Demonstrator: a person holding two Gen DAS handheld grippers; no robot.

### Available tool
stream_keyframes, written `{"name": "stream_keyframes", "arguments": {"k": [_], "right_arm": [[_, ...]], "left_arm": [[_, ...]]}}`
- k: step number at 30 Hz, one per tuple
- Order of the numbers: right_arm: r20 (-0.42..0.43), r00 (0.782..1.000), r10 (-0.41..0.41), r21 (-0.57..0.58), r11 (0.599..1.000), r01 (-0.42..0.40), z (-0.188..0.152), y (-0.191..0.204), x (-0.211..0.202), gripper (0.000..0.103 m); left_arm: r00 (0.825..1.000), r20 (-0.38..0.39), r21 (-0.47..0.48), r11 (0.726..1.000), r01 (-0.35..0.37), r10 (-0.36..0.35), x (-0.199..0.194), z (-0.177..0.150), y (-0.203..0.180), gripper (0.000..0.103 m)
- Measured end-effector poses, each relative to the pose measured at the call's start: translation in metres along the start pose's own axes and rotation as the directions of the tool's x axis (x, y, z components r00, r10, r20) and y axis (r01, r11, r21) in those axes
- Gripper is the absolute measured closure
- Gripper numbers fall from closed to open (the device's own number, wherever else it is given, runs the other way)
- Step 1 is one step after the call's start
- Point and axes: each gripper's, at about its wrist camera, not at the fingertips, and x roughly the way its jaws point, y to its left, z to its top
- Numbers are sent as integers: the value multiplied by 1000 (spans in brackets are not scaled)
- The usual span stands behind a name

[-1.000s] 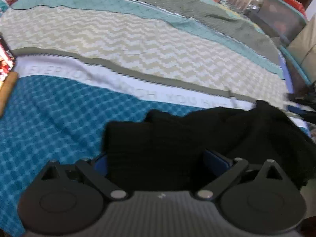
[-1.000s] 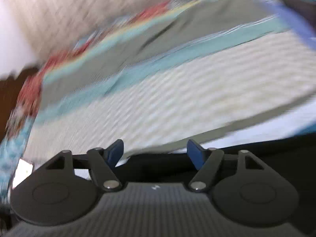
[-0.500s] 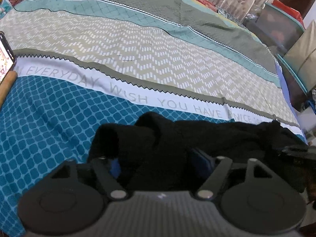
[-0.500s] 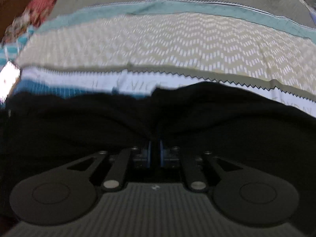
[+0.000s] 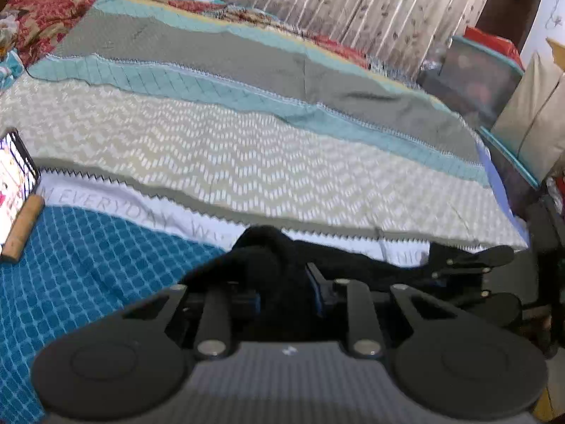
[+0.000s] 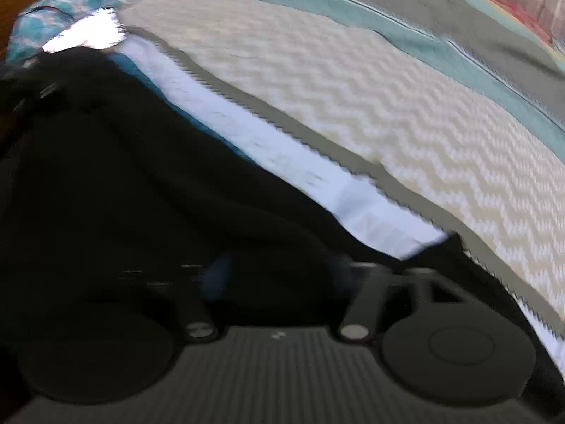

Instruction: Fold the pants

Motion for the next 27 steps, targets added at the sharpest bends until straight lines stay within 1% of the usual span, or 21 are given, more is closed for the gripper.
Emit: {"name": "stream_keyframes", "arguments": {"k": [1, 3, 4, 6, 7, 10, 11, 12, 13, 14, 15, 16, 17, 18, 20, 21, 22, 23, 24, 25, 27], "right_arm": [[17, 1000, -12, 13, 1000, 12, 6, -1, -7, 94], [95, 994, -61, 44, 997, 57, 22, -9, -19, 95], [141, 986, -89, 56, 995, 82, 35, -11, -25, 95], [201, 970, -134, 66, 990, 123, 58, -14, -24, 95], [230, 961, -157, 67, 987, 146, 71, -14, -23, 95], [325, 929, -176, 109, 983, 148, 95, -23, -19, 95], [351, 919, -181, 128, 981, 144, 106, -21, -14, 95], [356, 917, -181, 139, 980, 139, 106, -22, -11, 95], [343, 921, -184, 142, 980, 143, 107, -20, 1, 94], [295, 936, -192, 128, 979, 160, 109, -18, 21, 90], [223, 954, -202, 104, 978, 183, 104, -18, 39, 79], [157, 965, -209, 88, 976, 197, 95, -21, 49, 65], [137, 965, -222, 96, 973, 210, 88, -24, 52, 65], [149, 965, -216, 129, 972, 198, 77, -26, 48, 65], [219, 969, -112, 185, 980, 71, 58, -30, 26, 65], [263, 964, -43, 182, 983, -6, 48, -27, 13, 64], [297, 955, 13, 156, 986, -61, 41, -22, 3, 58], [315, 947, 72, 101, 989, -108, 32, -14, -4, 53], [309, 945, 102, 50, 991, -123, 27, -6, -6, 44], [290, 950, 112, 0, 993, -117, 23, 2, -3, 41], [238, 965, 108, -65, 993, -95, 21, 16, 13, 41]], "left_arm": [[1000, 15, 10, 1000, -10, 10, -1, 4, -1, 83], [998, 61, 12, 1000, -22, 21, -5, 18, 2, 83], [997, 80, -1, 1000, -14, 14, -7, 25, 7, 83], [992, 122, -36, 999, 2, 2, -12, 44, 19, 83], [989, 147, -45, 999, -4, 11, -15, 54, 24, 84], [968, 237, -31, 996, -81, 86, -19, 83, 31, 84], [964, 244, -32, 995, -98, 103, -18, 90, 35, 83], [967, 226, -33, 993, -109, 114, -10, 97, 41, 80], [974, 192, -29, 993, -117, 120, 0, 101, 47, 74], [981, 137, -26, 990, -135, 137, 17, 104, 54, 69], [980, 84, -26, 983, -181, 183, 33, 103, 60, 58], [961, 21, -27, 961, -274, 275, 49, 99, 68, 55], [942, -15, -33, 941, -336, 336, 54, 94, 73, 55], [938, -32, -59, 936, -346, 344, 53, 86, 82, 55], [957, -42, -154, 944, -291, 288, 38, 71, 96, 52], [961, -38, -195, 941, -276, 274, 30, 66, 102, 49], [965, -28, -240, 935, -260, 261, 20, 60, 106, 47], [972, -20, -281, 931, -231, 235, 11, 56, 108, 46], [979, -18, -310, 929, -200, 205, 6, 53, 111, 43], [985, -25, -334, 927, -169, 171, 5, 52, 111, 40], [993, -53, -356, 927, -120, 108, 10, 54, 106, 35]]}}
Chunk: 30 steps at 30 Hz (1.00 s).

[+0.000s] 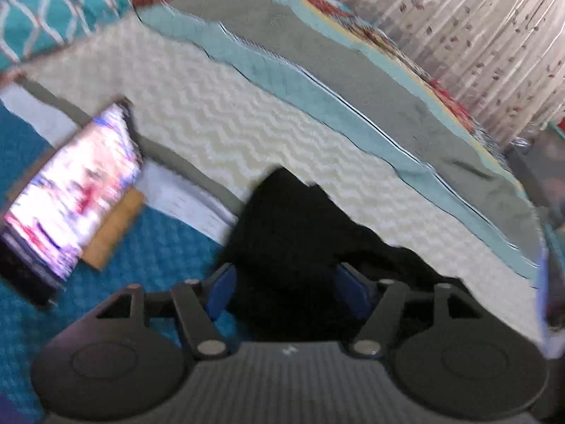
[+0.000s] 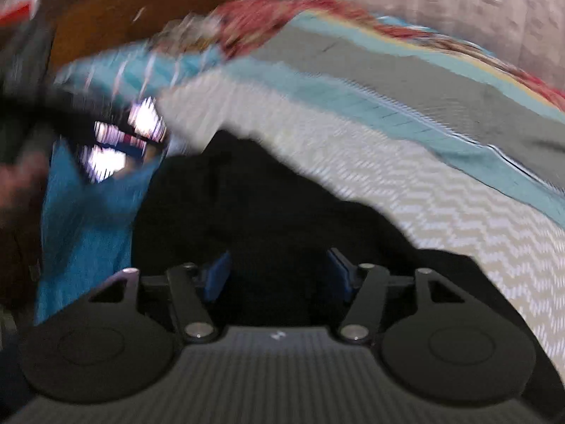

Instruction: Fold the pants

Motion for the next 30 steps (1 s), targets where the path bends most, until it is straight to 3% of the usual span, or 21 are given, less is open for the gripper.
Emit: {"name": "stream_keyframes", "arguments": {"k": [2, 3, 4, 5, 6, 11, 13, 15, 17, 18, 20, 21, 22, 24, 26, 28, 30], "right_arm": [[-30, 999, 18, -3, 1000, -18, 0, 4, 17, 44], [-48, 999, 2, -11, 1000, -3, 1, 7, 24, 74], [-69, 997, -21, -18, 1000, 20, 3, 8, 27, 95], [-61, 998, -30, -17, 999, 29, 6, 9, 23, 96], [-32, 999, -18, -13, 1000, 17, 13, 7, 11, 96], [66, 996, 64, -35, 998, -62, 31, 18, -60, 96], [37, 995, 88, -78, 993, -85, 24, 33, -59, 96], [-46, 996, 81, -94, 992, -85, 6, 45, -32, 95], [-154, 985, 72, -62, 995, -83, -21, 49, 7, 88], [-94, 994, 63, -45, 997, -68, -28, 47, 8, 87], [-77, 994, 79, 63, 995, -75, -25, 33, -2, 76], [-68, 993, 96, 129, 988, -87, -23, 22, -12, 60], [-37, 993, 110, 171, 980, -103, -21, 10, -23, 53], [35, 996, 85, 244, 966, -91, -27, -11, -58, 53], [80, 996, 49, 330, 941, -73, -40, -34, -86, 53], [97, 995, -2, 421, 906, -39, -59, -51, -106, 53], [77, 993, -86, 487, 873, 38, -83, -63, -124, 53]], "left_arm": [[999, -34, -13, 1000, 28, -28, 11, 2, -8, 37], [998, -51, -6, 1000, 30, -30, 18, 1, -14, 51], [998, -62, 11, 1000, 23, -22, 25, 0, -18, 79], [997, -79, 30, 1000, 4, -1, 31, 0, -23, 90], [996, -87, 36, 999, -17, 20, 34, 0, -25, 91], [999, -1, 50, 998, -33, 33, 0, -4, -18, 92], [995, -4, 82, 991, -102, 102, 1, -11, -24, 92], [972, -1, 190, 954, -232, 236, 17, -28, -33, 87], [948, -40, 275, 916, -292, 315, 37, -47, -34, 79], [939, -62, 283, 908, -309, 339, 42, -54, -31, 78], [943, -41, 275, 911, -308, 331, 28, -56, -32, 78], [950, -31, 256, 921, -294, 312, 16, -53, -31, 76], [961, -5, 220, 937, -270, 278, -1, -48, -30, 73], [973, 77, 156, 961, -227, 217, -32, -41, -31, 69], [974, 152, 140, 972, -187, 166, -53, -36, -41, 65], [978, 166, 194, 968, -160, 129, -51, -36, -62, 65], [984, 128, 269, 951, -151, 120, -34, -43, -86, 65]]}}
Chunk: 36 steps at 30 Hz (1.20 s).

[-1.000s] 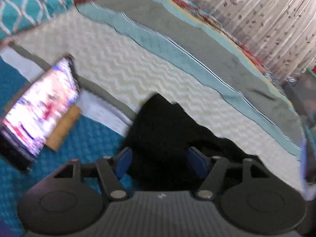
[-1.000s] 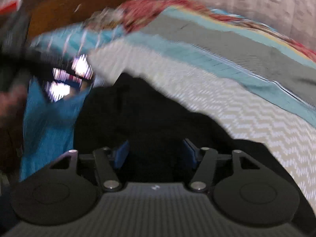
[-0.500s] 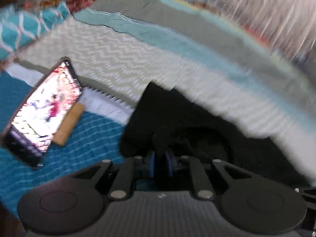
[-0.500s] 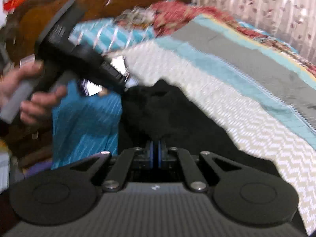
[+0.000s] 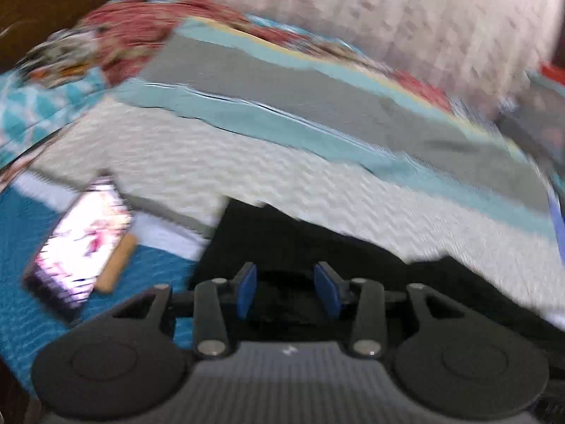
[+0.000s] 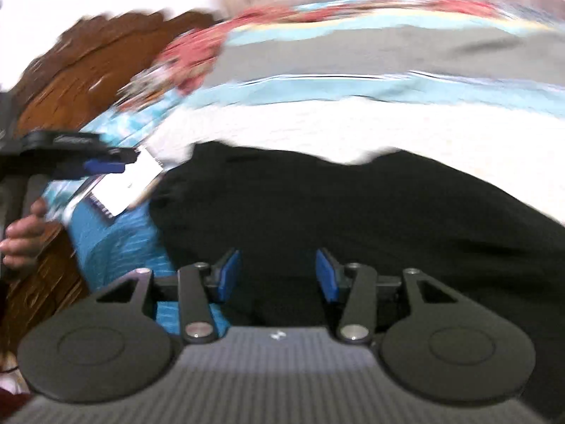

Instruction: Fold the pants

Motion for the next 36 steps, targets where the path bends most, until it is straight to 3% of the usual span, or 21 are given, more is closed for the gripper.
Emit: {"name": "stream_keyframes", "arguments": {"k": [3, 4, 6, 7, 9, 11, 13, 14, 16, 18, 21, 24, 26, 27, 28, 30, 31, 33, 35, 36], "right_arm": [[-6, 993, -119, 116, 986, 119, -17, -35, -21, 53], [-31, 986, -164, 143, 975, 167, -25, -47, -25, 53], [-118, 967, -226, 183, 952, 245, -42, -66, -29, 55], [-99, 977, -189, 226, 952, 207, -52, -75, -40, 58], [-69, 983, -169, 295, 938, 182, -62, -85, -66, 58], [-10, 980, -196, 336, 923, 188, -71, -93, -98, 57], [89, 967, -238, 401, 897, 184, -82, -111, -135, 57], [131, 953, -273, 437, 879, 192, -86, -118, -154, 57], [189, 902, -389, 524, 817, 242, -102, -145, -190, 57], [216, 835, -506, 623, 730, 281, -118, -171, -222, 55], [231, 758, -610, 755, 604, 256, -139, -205, -251, 51], [197, 715, -671, 805, 527, 273, -143, -229, -252, 43], [166, 722, -671, 822, 499, 275, -146, -244, -247, 43], [155, 736, -658, 827, 494, 267, -145, -254, -241, 44], [147, 744, -651, 825, 496, 271, -141, -255, -231, 56], [100, 719, -688, 814, 472, 339, -139, -248, -225, 84], [139, 712, -688, 819, 485, 308, -137, -242, -232, 89], [261, 678, -687, 807, 541, 237, -141, -220, -257, 90], [316, 640, -700, 756, 594, 277, -140, -197, -271, 91], [317, 631, -708, 750, 594, 290, -147, -192, -272, 91]], "left_arm": [[996, -90, 83, 996, 29, -22, 35, -13, -36, 65], [992, -127, 104, 995, 10, 3, 50, -18, -43, 65], [974, -194, 169, 982, -86, 118, 81, -32, -49, 66], [959, -230, 184, 975, -122, 164, 94, -40, -46, 68], [964, -219, 172, 979, -111, 148, 93, -46, -41, 68], [959, -225, 191, 973, -130, 172, 82, -41, -48, 69], [966, -208, 184, 976, -119, 157, 72, -33, -54, 63], [973, -188, 189, 977, -97, 133, 64, -29, -65, 62], [983, -158, 224, 973, -53, 90, 53, -26, -90, 54], [988, -138, 268, 963, -32, 71, 50, -27, -119, 49], [989, -144, 341, 940, 28, 23, 51, -35, -162, 49], [993, -118, 412, 911, 26, 25, 51, -45, -198, 47], [992, -114, 437, 900, 6, 49, 58, -47, -208, 47], [991, -118, 442, 897, -6, 65, 62, -45, -209, 47], [988, -119, 447, 894, -31, 94, 68, -45, -207, 47], [981, -111, 444, 891, -95, 160, 73, -43, -199, 48], [976, -111, 424, 897, -123, 186, 72, -40, -188, 48], [968, -106, 368, 913, -175, 228, 69, -30, -164, 48], [956, -97, 319, 919, -233, 276, 64, -20, -138, 48], [952, -95, 298, 921, -251, 291, 62, -17, -125, 47]]}}
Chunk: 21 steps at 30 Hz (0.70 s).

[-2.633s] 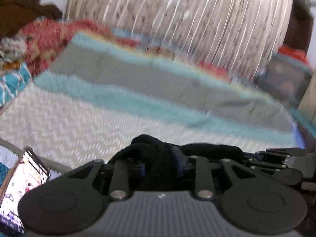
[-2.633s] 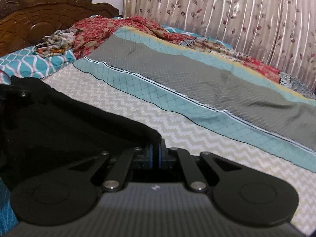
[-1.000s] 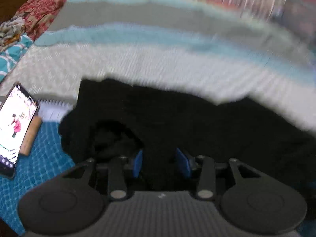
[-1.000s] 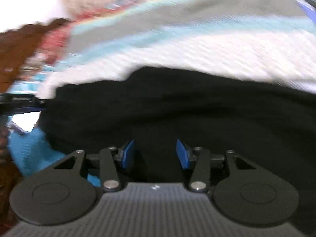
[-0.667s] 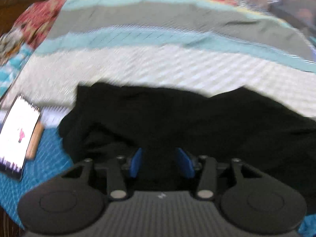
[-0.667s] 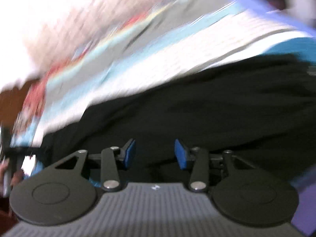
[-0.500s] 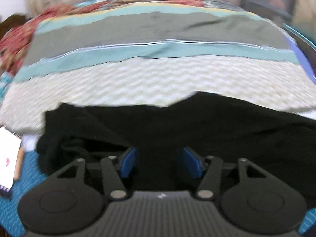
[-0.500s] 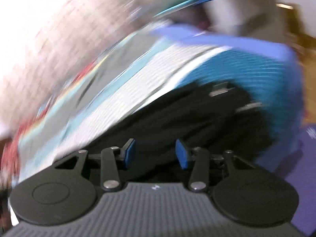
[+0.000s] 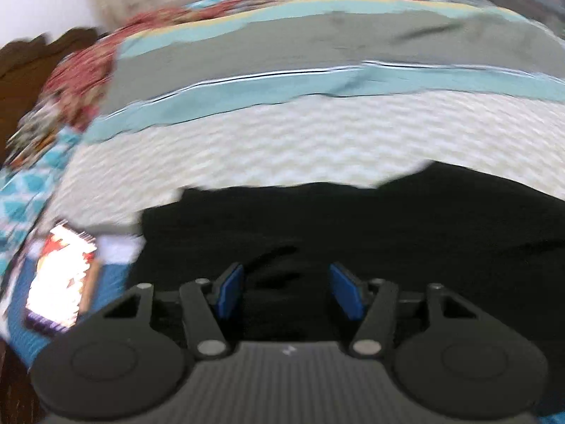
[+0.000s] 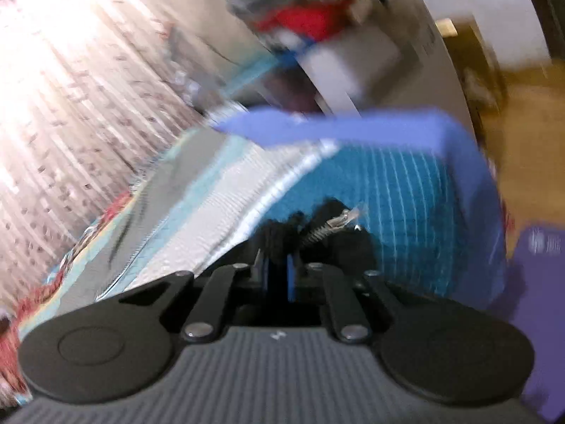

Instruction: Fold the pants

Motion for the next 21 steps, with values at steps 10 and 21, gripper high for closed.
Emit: {"name": "stream_keyframes", "arguments": {"k": [10, 21], "right_arm": [[-78, 991, -109, 199, 972, 122, -22, -46, 25, 65], [48, 994, -98, 43, 995, 96, 0, -1, -16, 90]], "left_arm": [[992, -111, -246, 969, 32, -61, 9, -24, 100, 29], [896, 20, -522, 760, 388, -444, -17, -62, 186, 12]]}}
